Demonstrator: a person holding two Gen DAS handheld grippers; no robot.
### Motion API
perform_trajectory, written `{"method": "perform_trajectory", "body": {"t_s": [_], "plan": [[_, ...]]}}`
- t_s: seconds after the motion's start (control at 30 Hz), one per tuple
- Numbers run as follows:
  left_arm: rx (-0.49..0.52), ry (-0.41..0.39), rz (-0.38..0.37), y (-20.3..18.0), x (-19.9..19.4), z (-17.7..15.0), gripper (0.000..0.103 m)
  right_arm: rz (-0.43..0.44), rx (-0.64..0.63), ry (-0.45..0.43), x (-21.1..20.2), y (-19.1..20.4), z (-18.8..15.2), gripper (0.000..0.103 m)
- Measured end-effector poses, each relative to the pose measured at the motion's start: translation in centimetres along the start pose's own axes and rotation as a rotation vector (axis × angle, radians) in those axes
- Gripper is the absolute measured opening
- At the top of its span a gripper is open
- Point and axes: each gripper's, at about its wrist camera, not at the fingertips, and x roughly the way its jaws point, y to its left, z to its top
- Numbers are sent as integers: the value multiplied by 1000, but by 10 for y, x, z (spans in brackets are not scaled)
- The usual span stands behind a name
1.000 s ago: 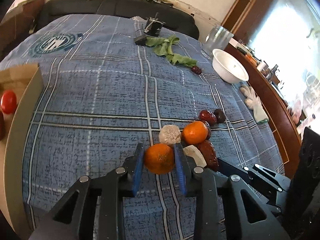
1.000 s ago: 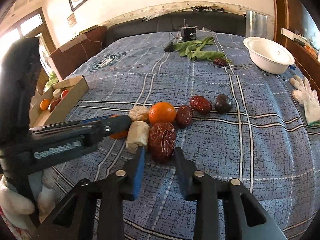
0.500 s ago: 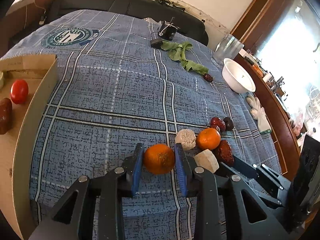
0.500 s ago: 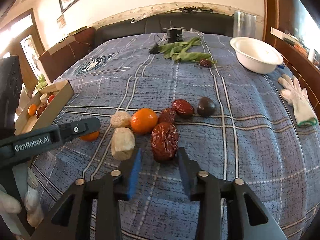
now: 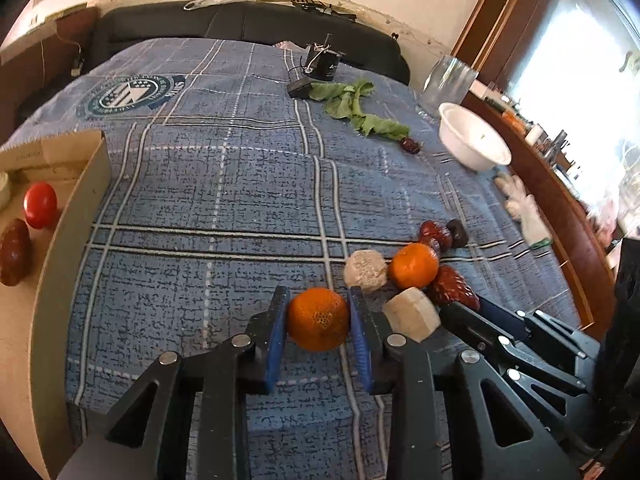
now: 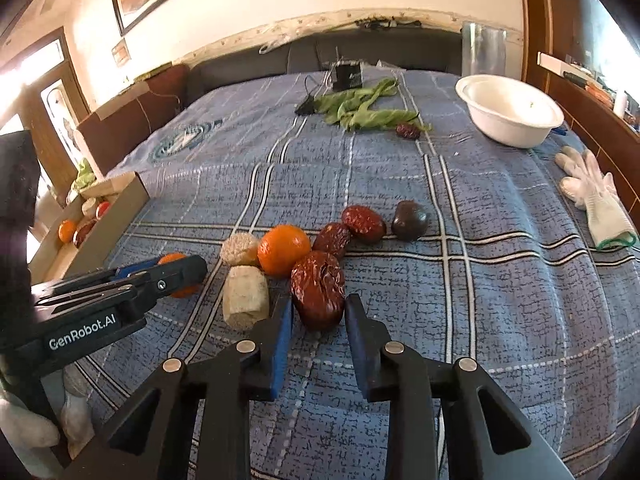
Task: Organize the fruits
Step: 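Grasp a second orange with the left tool while the right tool grasps a date, then carry the orange and date into the box and release both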
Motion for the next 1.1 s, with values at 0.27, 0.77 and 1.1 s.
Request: {"method": "perform_trajectory", "body": {"t_s": [0.27, 0.77, 1.1], "plan": [[5, -119, -49, -7, -33, -3, 28, 9, 19, -78, -20, -1, -3, 28], [-122, -207, -13, 94, -163, -18, 28, 210, 29, -92, -54, 59, 6, 29], [-234, -109, 243, 211, -169, 7, 28, 396, -140, 15, -29, 183, 34, 29]]}}
